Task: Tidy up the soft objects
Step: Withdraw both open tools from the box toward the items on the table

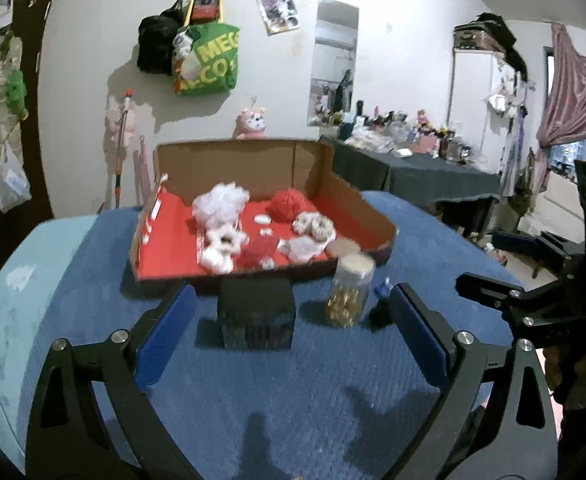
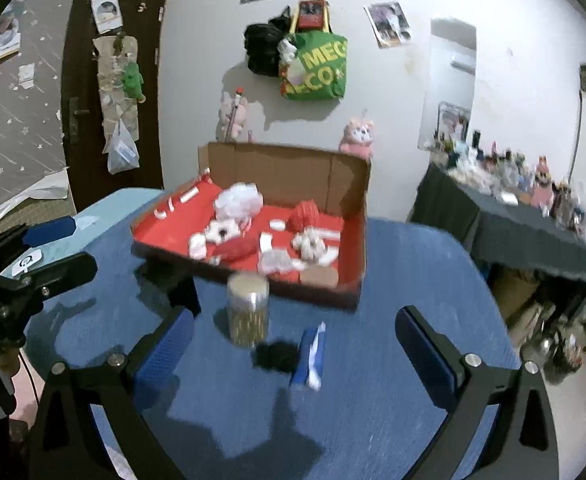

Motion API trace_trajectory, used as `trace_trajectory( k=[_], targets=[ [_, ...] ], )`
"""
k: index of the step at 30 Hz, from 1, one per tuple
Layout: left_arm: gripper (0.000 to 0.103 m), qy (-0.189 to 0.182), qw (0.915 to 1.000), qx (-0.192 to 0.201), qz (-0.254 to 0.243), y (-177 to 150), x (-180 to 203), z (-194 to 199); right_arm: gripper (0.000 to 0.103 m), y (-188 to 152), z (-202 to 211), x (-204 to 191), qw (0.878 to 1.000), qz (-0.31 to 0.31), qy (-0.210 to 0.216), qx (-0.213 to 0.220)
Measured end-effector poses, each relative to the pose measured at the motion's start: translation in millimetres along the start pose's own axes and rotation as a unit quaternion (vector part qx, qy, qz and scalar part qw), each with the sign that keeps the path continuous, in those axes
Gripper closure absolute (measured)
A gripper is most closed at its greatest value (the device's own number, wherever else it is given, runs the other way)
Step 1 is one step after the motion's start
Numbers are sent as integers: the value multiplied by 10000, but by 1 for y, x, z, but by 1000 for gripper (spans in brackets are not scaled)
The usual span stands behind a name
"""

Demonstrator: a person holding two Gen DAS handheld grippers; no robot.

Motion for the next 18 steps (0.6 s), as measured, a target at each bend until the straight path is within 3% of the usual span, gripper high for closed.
trace_trajectory(
  k=[9,18],
  targets=[
    [4,58,9986,-498,185,-45,-2,-27,0,-53,-31,9,9982,-250,2,-553],
    [4,-366,9956,-860,-79,-50,29,-57,0,-71,-56,37,9947,-204,609,-804]
  ],
)
Point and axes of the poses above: each gripper's, at about its wrist camera, not at the fingertips, and z roughly against the way its jaws point, x to its right, y to its top, the point moved 2 cm from there along -z, roughly the way its jaws point, and after that the axes turned 8 degrees about z, right-handed, at the moved point
